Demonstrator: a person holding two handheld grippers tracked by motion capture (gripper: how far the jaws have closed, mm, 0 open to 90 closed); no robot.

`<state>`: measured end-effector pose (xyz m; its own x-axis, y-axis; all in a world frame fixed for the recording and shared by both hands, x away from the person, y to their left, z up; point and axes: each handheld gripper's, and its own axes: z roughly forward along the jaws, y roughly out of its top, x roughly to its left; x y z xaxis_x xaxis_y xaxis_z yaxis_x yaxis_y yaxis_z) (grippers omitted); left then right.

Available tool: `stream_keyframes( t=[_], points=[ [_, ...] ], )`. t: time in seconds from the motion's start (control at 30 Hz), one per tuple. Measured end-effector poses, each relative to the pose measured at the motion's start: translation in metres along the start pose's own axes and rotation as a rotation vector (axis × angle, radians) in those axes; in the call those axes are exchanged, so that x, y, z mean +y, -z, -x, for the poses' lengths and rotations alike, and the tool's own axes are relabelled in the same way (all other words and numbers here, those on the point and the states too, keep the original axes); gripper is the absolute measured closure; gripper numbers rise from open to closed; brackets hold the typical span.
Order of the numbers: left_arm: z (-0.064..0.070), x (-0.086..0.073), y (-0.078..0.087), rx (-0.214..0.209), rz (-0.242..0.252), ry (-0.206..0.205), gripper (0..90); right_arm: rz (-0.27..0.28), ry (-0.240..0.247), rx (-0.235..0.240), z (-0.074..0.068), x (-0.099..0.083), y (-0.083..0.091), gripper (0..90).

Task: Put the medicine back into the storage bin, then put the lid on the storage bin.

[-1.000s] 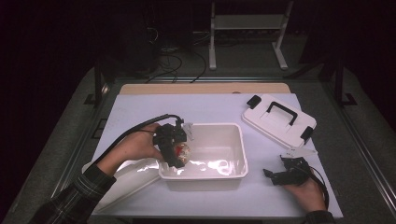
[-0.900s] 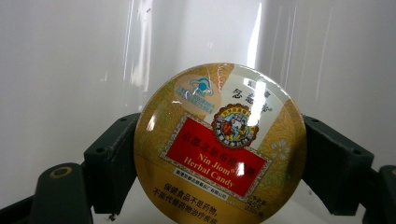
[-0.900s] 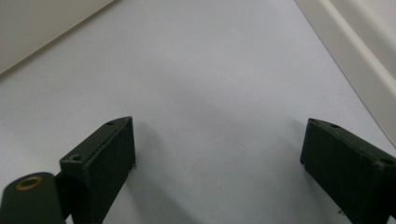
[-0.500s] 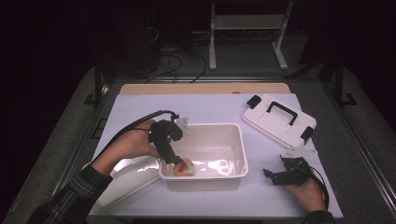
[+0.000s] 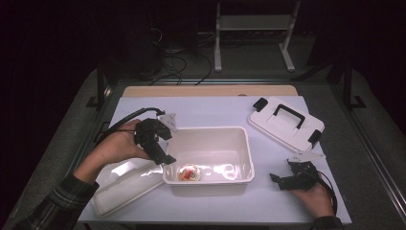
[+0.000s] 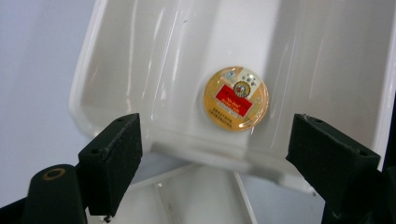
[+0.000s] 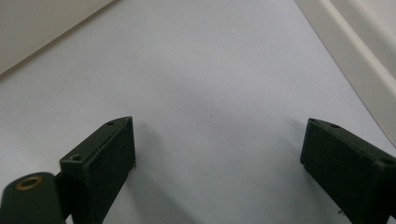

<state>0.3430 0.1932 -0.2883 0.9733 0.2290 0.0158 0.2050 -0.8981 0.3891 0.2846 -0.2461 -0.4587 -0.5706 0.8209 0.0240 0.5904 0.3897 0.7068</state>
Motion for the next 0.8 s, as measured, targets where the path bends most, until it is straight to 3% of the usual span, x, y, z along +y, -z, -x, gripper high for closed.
stream_keyframes(
  t=[0.43,0.8],
  points=[
    [-0.007,-0.052,0.011,0.035,0.028,0.122,17.1,0.001,0.0,-0.001,0.0,0.0,0.0,9.2],
    [-0.012,-0.102,0.001,0.08,0.025,0.232,17.6,0.0,0.0,0.0,0.0,0.0,0.0,9.3]
  ],
)
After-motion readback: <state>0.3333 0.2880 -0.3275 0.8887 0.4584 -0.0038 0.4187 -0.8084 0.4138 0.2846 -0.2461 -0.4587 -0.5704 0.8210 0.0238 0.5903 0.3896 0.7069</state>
